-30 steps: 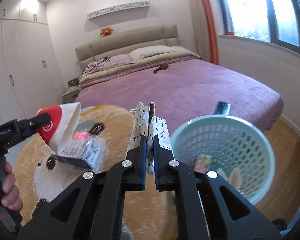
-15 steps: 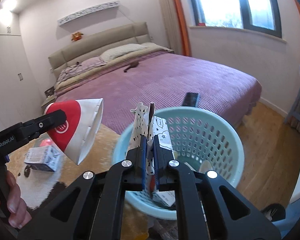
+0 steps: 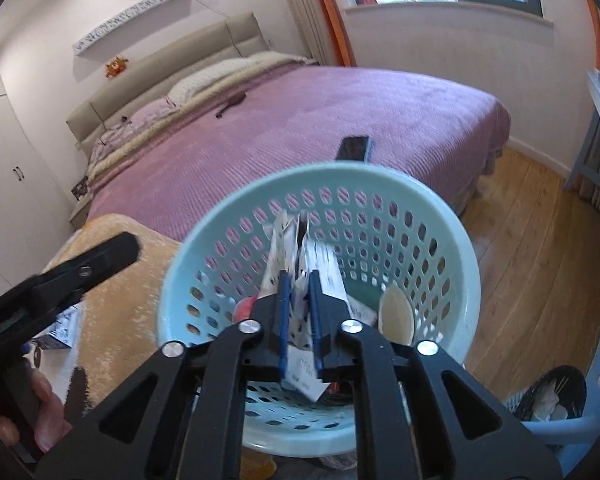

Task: Collect trash
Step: 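Carry the cup and polka-dot paper to the blue basket and release both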

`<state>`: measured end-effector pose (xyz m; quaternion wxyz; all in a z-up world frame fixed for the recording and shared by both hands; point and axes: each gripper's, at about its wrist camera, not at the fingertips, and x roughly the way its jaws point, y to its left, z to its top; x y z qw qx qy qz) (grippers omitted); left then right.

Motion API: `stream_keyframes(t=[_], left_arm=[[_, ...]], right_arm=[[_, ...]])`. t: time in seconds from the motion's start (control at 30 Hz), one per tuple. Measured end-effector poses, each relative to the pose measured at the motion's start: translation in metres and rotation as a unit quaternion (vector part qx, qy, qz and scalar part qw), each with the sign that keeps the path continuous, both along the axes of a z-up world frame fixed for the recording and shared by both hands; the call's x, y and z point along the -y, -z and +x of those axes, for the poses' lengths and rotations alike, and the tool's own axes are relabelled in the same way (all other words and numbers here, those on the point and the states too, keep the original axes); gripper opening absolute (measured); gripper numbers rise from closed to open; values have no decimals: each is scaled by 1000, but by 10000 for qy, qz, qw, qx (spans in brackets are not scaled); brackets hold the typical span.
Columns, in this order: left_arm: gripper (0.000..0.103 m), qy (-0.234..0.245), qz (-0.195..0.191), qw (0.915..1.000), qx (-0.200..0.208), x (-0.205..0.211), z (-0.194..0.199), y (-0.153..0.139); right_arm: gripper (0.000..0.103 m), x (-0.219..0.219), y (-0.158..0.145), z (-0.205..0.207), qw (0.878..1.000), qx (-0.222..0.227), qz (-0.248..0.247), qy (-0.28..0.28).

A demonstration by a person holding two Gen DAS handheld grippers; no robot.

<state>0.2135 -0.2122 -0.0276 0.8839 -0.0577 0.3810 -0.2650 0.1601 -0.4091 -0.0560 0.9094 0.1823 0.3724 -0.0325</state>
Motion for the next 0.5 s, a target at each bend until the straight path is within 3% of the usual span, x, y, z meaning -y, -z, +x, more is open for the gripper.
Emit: stream_keyframes(t=[0.1,0.13,0.17,0.5], left_arm=[[67,-27,-17,10000,43,-5,-5,-2],[68,-26,-15,10000,55,-8,-7,-3],[70,-41,-11,10000,70,-9,-8,-4],[73,-239,-180,9989,351,-48,-27,-32]], right_arm=[[33,2,6,-3,9999,-56,101,69],[50,4,6,-4,9999,-38,121,101],[56,4,6,-6,9998,-4,138,123],[56,-30,-20,-16,9989,332,149,-295]])
